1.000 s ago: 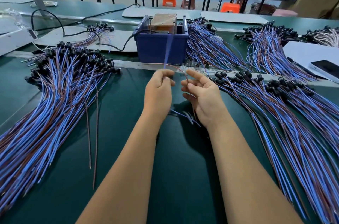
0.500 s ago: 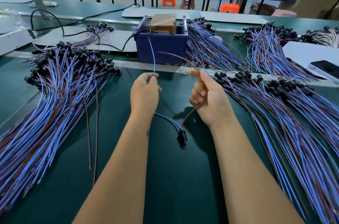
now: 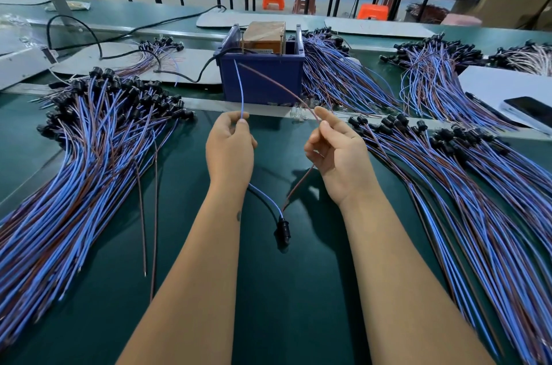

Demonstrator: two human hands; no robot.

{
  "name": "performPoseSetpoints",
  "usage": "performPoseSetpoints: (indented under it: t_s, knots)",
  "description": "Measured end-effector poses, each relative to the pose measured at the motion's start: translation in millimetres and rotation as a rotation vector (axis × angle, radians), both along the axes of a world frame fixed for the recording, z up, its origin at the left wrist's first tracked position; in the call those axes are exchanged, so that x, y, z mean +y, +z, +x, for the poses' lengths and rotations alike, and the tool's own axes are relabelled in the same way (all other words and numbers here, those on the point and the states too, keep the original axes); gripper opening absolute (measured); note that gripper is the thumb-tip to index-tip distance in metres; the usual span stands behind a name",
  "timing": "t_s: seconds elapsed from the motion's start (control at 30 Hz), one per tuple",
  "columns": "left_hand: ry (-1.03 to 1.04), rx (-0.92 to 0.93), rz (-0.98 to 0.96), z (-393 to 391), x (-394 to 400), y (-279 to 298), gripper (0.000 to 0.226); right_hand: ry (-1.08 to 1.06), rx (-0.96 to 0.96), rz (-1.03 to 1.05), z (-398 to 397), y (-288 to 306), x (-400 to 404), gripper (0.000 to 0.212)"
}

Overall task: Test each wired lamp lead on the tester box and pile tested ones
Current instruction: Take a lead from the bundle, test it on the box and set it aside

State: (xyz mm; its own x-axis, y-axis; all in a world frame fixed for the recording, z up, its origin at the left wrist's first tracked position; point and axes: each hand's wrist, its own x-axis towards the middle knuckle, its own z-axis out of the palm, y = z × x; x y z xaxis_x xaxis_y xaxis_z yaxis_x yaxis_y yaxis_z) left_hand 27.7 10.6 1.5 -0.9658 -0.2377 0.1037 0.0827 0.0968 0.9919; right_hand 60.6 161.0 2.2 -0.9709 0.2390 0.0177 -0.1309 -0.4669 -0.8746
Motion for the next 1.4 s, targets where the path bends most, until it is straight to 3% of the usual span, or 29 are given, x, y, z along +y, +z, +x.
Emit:
performPoseSetpoints:
  t_s: [0.13,0.3,0.5,0.6,0.8,0.9,1.4]
  knots:
    - [-0.001,0.014,0.042,0,0,1,0.021,-0.043,-0.040,0.321,-1,-2,-6,0.025]
    - [-0.015,-0.019,0.068,0,1,0,0.021,-0.166,-0.057,0.999,-2,-7,-16,0.030]
    - [-0.016,-0.034,0.050,0,2,1,0.021,-0.243,-0.102,1.330,1,-5,-20,0.022]
    - [-0.004,-0.029,0.061,1,1,1,0.021,-0.288,-0.115,1.283,4,-4,-19,0.015]
    - [-0.013,-0.018,0.091,1,1,5,0.022,-0.403,-0.088,0.780,6,3,-10,0.015]
    - [-0.032,-0.050,0.089,1,3,6,0.023,-0.412,-0.065,0.647,6,3,-10,0.016]
    - [-0.014,-0.012,0.021,-7,-1,-2,0.022,-0.373,-0.065,0.669,1,-1,-11,0.018]
